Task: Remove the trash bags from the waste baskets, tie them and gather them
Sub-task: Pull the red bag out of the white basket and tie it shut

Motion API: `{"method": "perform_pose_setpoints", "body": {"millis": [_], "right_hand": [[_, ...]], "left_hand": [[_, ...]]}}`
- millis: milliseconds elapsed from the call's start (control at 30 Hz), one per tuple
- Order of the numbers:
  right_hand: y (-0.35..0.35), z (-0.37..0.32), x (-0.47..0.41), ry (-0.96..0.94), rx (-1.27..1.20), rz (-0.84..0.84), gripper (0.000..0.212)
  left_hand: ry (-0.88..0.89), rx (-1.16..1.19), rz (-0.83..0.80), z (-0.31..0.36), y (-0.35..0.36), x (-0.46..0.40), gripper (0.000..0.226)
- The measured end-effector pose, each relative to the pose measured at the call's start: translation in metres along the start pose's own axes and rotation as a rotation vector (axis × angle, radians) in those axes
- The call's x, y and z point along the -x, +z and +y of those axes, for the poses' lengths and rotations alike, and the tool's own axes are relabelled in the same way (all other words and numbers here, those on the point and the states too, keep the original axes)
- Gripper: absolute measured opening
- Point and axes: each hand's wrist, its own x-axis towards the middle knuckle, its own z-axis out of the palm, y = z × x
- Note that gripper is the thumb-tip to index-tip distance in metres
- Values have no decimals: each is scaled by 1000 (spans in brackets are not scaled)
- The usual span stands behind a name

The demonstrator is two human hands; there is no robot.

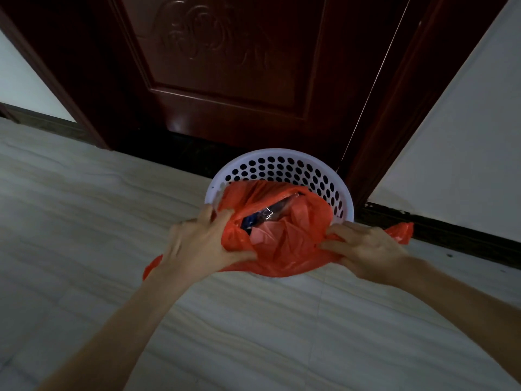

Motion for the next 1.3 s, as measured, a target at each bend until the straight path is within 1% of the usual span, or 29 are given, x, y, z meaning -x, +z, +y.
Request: {"method": "perform_pose_setpoints", "body": {"millis": [33, 67, 133, 200, 233, 300, 367, 400, 433, 467, 500, 567, 600, 633, 700, 733, 833, 933, 967, 1000, 1033, 1067, 1133, 1167, 1200, 1300], "right_hand": [[-1, 2, -2, 2, -9, -10, 34], [-2, 4, -4, 8, -25, -55, 34], [-3, 11, -7, 42, -115, -186, 37], [-6, 19, -8, 122, -227, -375, 39], [-9, 21, -9, 162, -281, -418, 38], [-12, 21, -11, 261, -353, -368, 35], [-13, 18, -12, 397, -383, -281, 30], [-12, 16, -13, 458, -371, -246, 27], [-11, 13, -15, 509, -354, -224, 24], [-10, 10, -18, 546, -338, -223, 27], [-9, 8, -21, 558, -315, -230, 36], [-8, 5, -27, 540, -268, -210, 64], [-9, 2, -30, 516, -259, -184, 76], [-11, 0, -34, 483, -249, -153, 84], [-11, -2, -38, 417, -240, -110, 91], [-10, -2, -40, 415, -264, -97, 92], [-8, 1, -45, 426, -345, -134, 100], [-2, -2, -50, 329, -378, -179, 107], [-1, -3, -51, 307, -383, -180, 106], [0, -4, -52, 291, -383, -184, 102], [-2, -4, -53, 277, -373, -195, 94], [-4, -4, -54, 262, -355, -212, 82], [-6, -3, -58, 235, -327, -226, 53], [-6, -4, -60, 231, -323, -224, 42], [-5, -5, -62, 230, -315, -220, 36], [0, -10, -63, 221, -241, -155, 30]], "left_hand": [[72, -57, -33, 1, -1, 3, 105], [139, -117, -59, 2, -2, 6, 109], [220, -239, -104, 5, -3, 12, 112], [210, -248, -28, 8, -5, 16, 96], [201, -208, 10, 8, -9, 16, 87], [203, -39, -22, 0, -13, 9, 74], [169, 249, -189, -11, -17, 2, 69], [119, 367, -219, -13, -20, -3, 67], [66, 458, -210, -15, -23, -8, 63], [12, 509, -182, -14, -24, -13, 58], [-38, 537, -165, -12, -25, -18, 52], [-115, 558, -153, -5, -24, -26, 36], [-117, 561, -150, -1, -22, -29, 23], [-106, 576, -158, 4, -23, -31, 8], [-63, 640, -184, 16, -22, -32, 18], [-41, 653, -184, 21, -20, -32, 20], [60, 624, -149, 39, -13, -32, 22], [194, 593, -109, 53, -12, -34, 13], [225, 573, -95, 54, -14, -36, 11], [240, 538, -109, 54, -16, -38, 18], [252, 499, -155, 51, -18, -40, 29], [262, 466, -230, 47, -19, -42, 36], [306, 423, -344, 39, -24, -42, 39], [328, 397, -338, 35, -27, -42, 39], [343, 368, -291, 32, -30, -43, 38], [396, 260, -60, 25, -41, -51, 33]]}}
